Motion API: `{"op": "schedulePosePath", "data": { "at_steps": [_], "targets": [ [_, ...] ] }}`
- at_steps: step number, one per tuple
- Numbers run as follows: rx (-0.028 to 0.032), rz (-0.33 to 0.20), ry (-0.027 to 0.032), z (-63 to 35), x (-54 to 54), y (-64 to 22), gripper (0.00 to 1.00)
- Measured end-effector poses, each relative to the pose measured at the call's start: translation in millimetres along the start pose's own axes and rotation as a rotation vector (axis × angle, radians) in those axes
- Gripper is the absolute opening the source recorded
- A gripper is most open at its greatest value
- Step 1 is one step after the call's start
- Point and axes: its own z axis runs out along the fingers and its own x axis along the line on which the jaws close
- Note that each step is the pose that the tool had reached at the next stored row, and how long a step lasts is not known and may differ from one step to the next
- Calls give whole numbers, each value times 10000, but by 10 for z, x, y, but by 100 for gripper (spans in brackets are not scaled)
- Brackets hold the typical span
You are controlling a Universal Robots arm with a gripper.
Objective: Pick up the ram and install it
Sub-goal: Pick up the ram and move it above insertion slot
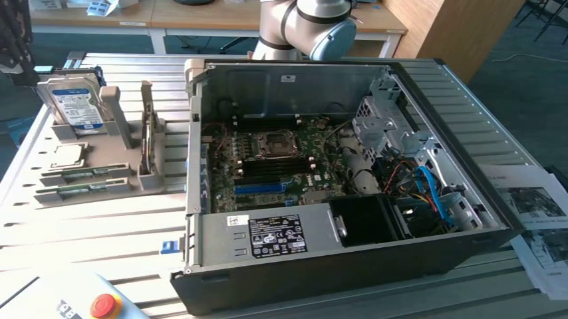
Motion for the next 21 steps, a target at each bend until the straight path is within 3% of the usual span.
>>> {"op": "schedulePosePath", "data": {
  "at_steps": [21],
  "targets": [
    [-20,-726,33,0,0,-8,10]
  ]
}}
